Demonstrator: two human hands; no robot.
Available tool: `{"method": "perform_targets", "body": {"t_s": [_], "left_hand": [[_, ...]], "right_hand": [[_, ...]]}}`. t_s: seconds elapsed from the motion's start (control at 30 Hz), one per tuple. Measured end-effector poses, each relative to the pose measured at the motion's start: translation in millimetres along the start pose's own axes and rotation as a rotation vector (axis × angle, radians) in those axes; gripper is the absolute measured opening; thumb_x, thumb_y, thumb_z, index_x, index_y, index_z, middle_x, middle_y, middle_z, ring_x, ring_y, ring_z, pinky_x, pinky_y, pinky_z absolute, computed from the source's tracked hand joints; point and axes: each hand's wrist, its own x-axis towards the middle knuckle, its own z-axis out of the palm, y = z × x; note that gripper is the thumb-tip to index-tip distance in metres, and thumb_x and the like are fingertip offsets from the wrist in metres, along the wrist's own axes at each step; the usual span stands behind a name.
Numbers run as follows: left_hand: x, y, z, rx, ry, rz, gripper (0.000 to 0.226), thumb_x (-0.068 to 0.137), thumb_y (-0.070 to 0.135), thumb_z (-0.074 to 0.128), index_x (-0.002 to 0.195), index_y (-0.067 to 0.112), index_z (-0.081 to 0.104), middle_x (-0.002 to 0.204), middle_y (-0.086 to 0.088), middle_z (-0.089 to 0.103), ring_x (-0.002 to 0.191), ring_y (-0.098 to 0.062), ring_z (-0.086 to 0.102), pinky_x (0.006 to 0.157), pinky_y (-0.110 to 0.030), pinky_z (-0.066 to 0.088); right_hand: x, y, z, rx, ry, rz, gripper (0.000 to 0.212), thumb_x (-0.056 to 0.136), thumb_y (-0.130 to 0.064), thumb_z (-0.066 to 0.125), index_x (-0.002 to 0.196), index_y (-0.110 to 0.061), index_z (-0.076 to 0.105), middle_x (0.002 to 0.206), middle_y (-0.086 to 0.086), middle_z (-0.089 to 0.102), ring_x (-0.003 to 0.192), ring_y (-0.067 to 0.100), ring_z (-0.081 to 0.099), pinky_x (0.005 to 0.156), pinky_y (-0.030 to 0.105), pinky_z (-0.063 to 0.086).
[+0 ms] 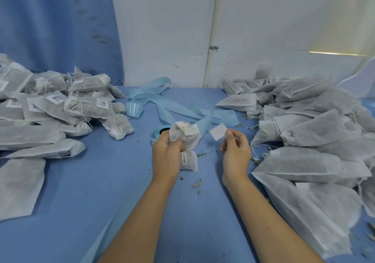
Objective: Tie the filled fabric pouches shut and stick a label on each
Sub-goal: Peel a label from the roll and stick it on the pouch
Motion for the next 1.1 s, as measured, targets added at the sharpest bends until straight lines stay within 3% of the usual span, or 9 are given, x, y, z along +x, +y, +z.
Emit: {"method": "perform_targets", "body": {"t_s": [0.1, 0.2, 0.33, 0.53, 0.67, 0.83, 0.97, 1.1], "left_hand": [[0, 2, 0, -0.016, -0.002, 0.015, 0.024, 0.078, -0.007, 0.054, 0.079, 0.016, 0.059, 0.071, 0.011, 0.056, 0.067, -0.004, 0.051, 0.063, -0.02, 0.04], [-1, 5, 2, -0.089, -0.038, -0.008, 0.036, 0.077, -0.009, 0.056, 0.105, 0.011, 0.065, 0.089, 0.006, 0.066, 0.082, -0.008, 0.06, 0.071, -0.018, 0.046], [0, 9, 4, -0.132, -0.03, -0.073, 0.031, 0.076, -0.009, 0.061, 0.093, 0.017, 0.067, 0.085, 0.002, 0.07, 0.082, -0.016, 0.064, 0.08, -0.033, 0.051], [0, 13, 5, -0.144, -0.034, -0.1, 0.03, 0.074, -0.013, 0.059, 0.088, 0.013, 0.066, 0.085, -0.006, 0.067, 0.083, -0.023, 0.063, 0.081, -0.039, 0.051], [0, 14, 5, -0.143, -0.023, -0.113, 0.023, 0.073, -0.013, 0.058, 0.083, 0.008, 0.062, 0.08, -0.008, 0.063, 0.078, -0.023, 0.059, 0.073, -0.038, 0.049], [0, 16, 4, -0.17, -0.008, -0.131, 0.021, 0.072, -0.014, 0.058, 0.085, 0.003, 0.061, 0.079, -0.01, 0.061, 0.074, -0.023, 0.056, 0.071, -0.036, 0.046], [-1, 16, 5, -0.183, -0.013, -0.134, 0.021, 0.072, -0.014, 0.056, 0.085, 0.001, 0.06, 0.077, -0.009, 0.061, 0.071, -0.022, 0.057, 0.065, -0.033, 0.046], [0, 14, 4, -0.185, -0.009, -0.132, 0.018, 0.072, -0.013, 0.056, 0.086, -0.002, 0.06, 0.074, -0.008, 0.06, 0.068, -0.021, 0.057, 0.062, -0.032, 0.046]], "right_hand": [[-2, -1, 1, -0.012, -0.035, 0.016, 0.014, 0.096, -0.011, 0.055, 0.089, -0.017, 0.066, 0.072, -0.007, 0.064, 0.064, -0.001, 0.058, 0.063, 0.013, 0.048], [-5, -2, 2, -0.054, -0.092, 0.02, 0.023, 0.091, -0.001, 0.055, 0.087, -0.019, 0.07, 0.083, -0.004, 0.068, 0.077, 0.005, 0.062, 0.072, 0.015, 0.049], [-9, -7, 4, -0.027, -0.127, -0.01, 0.031, 0.089, 0.006, 0.05, 0.099, -0.019, 0.067, 0.068, -0.011, 0.063, 0.063, -0.002, 0.056, 0.064, 0.009, 0.046], [-18, -16, 6, -0.008, -0.302, -0.131, 0.054, 0.079, 0.016, 0.035, 0.116, -0.02, 0.055, 0.059, -0.002, 0.048, 0.061, 0.004, 0.048, 0.066, 0.009, 0.043], [-28, -14, 6, -0.205, -0.472, -0.311, 0.054, 0.073, -0.003, 0.034, 0.116, -0.034, 0.048, 0.06, -0.008, 0.047, 0.062, 0.007, 0.044, 0.069, 0.02, 0.041], [-32, -9, 7, -0.433, -0.557, -0.472, 0.059, 0.074, -0.005, 0.036, 0.119, -0.044, 0.038, 0.067, -0.007, 0.047, 0.065, 0.009, 0.046, 0.068, 0.035, 0.042], [-30, -8, 8, -0.459, -0.555, -0.486, 0.059, 0.075, -0.006, 0.037, 0.122, -0.041, 0.037, 0.068, -0.003, 0.049, 0.066, 0.013, 0.047, 0.068, 0.041, 0.043], [-29, -4, 8, -0.494, -0.555, -0.497, 0.057, 0.077, -0.008, 0.038, 0.13, -0.027, 0.041, 0.071, -0.009, 0.049, 0.068, 0.011, 0.049, 0.068, 0.035, 0.043]]}}
